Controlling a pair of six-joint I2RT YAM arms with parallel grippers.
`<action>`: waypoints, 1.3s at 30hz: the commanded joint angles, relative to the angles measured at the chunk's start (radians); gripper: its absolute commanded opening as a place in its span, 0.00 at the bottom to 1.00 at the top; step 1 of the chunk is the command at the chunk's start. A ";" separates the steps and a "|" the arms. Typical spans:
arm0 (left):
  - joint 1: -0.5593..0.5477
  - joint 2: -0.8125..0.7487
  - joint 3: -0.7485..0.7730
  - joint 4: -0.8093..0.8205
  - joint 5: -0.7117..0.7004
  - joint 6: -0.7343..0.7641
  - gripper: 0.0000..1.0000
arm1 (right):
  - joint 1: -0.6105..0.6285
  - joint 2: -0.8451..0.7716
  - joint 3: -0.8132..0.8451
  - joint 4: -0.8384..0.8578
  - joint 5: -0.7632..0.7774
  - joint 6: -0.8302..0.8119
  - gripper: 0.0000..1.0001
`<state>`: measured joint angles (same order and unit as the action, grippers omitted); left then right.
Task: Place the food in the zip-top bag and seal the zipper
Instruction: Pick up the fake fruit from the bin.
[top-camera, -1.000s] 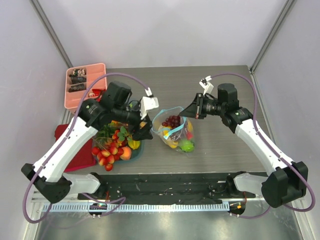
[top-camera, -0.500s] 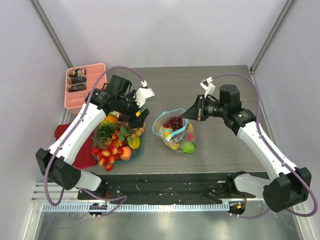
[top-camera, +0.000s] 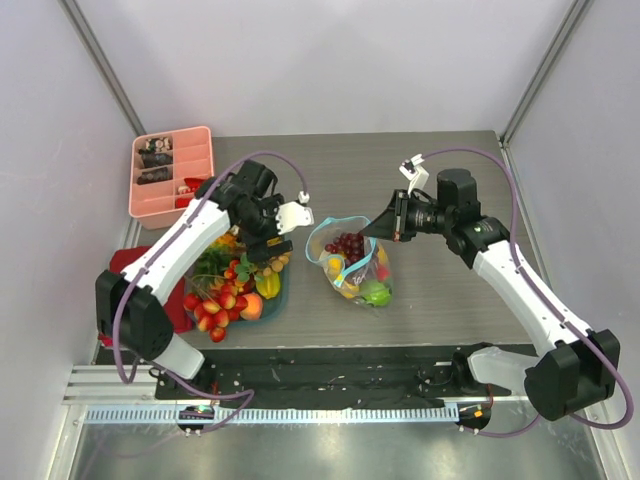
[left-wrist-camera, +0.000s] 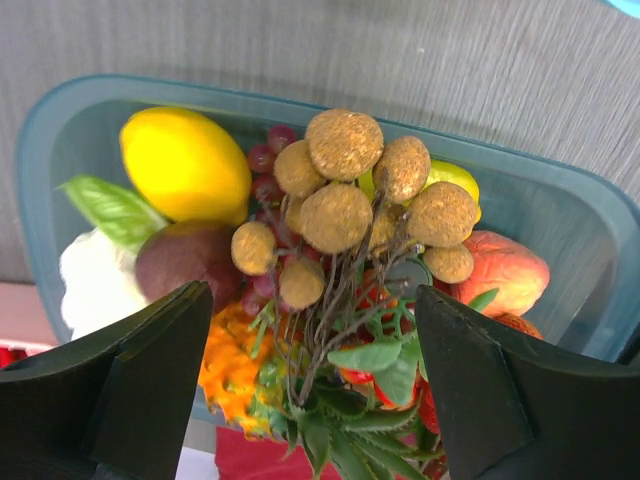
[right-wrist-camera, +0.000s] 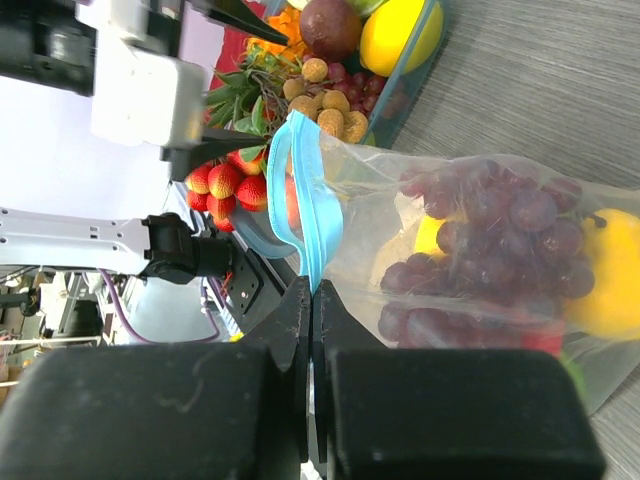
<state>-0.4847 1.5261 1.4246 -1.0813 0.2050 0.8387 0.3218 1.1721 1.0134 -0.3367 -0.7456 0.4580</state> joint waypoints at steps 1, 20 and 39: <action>-0.018 0.051 -0.001 0.009 -0.024 0.106 0.84 | 0.003 0.009 0.021 0.053 -0.011 0.008 0.01; -0.074 -0.058 0.028 -0.177 0.033 0.106 0.06 | 0.003 0.023 0.024 0.053 -0.006 0.010 0.01; 0.023 -0.081 0.445 -0.074 0.258 -0.419 0.00 | 0.005 0.037 0.027 0.064 0.003 0.022 0.01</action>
<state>-0.4969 1.4521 1.7454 -1.2598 0.2928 0.6868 0.3218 1.2053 1.0134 -0.3141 -0.7452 0.4740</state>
